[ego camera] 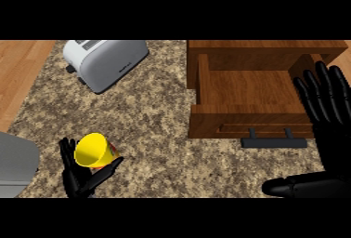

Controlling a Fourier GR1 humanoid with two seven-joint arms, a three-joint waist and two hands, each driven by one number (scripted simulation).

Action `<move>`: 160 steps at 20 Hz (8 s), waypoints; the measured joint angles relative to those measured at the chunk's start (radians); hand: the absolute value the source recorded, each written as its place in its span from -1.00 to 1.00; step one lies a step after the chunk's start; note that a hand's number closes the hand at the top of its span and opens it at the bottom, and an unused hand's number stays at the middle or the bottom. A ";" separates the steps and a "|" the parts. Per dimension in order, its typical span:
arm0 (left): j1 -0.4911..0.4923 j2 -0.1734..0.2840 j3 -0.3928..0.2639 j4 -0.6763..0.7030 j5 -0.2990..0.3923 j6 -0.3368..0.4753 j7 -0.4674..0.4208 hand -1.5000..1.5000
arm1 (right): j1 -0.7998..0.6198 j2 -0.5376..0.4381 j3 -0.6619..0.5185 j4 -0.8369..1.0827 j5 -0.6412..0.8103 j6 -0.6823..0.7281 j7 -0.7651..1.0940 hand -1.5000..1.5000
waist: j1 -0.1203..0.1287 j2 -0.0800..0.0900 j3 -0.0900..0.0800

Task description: Pick up the cup, place it into the drawer and close the drawer

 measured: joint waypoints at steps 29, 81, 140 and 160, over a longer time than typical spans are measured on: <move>-0.172 0.125 -0.048 0.115 -0.089 -0.334 -0.076 1.00 | 0.009 -0.010 -0.012 -0.036 -0.013 0.004 0.034 -1.00 | -0.006 0.000 0.000; -1.050 -0.016 -0.230 0.002 -0.222 0.077 0.689 1.00 | 0.018 -0.029 -0.057 0.022 -0.035 0.045 -0.013 -1.00 | -0.023 0.004 0.001; -1.006 0.162 -0.543 0.012 0.291 0.188 0.551 -1.00 | 0.049 -0.172 -0.048 -0.040 -0.054 0.235 0.015 1.00 | 0.025 -0.012 0.000; -0.364 0.479 -0.435 -0.550 0.334 0.042 0.585 -1.00 | -0.001 -0.258 0.194 0.214 0.588 0.197 -0.210 1.00 | 0.031 0.000 0.000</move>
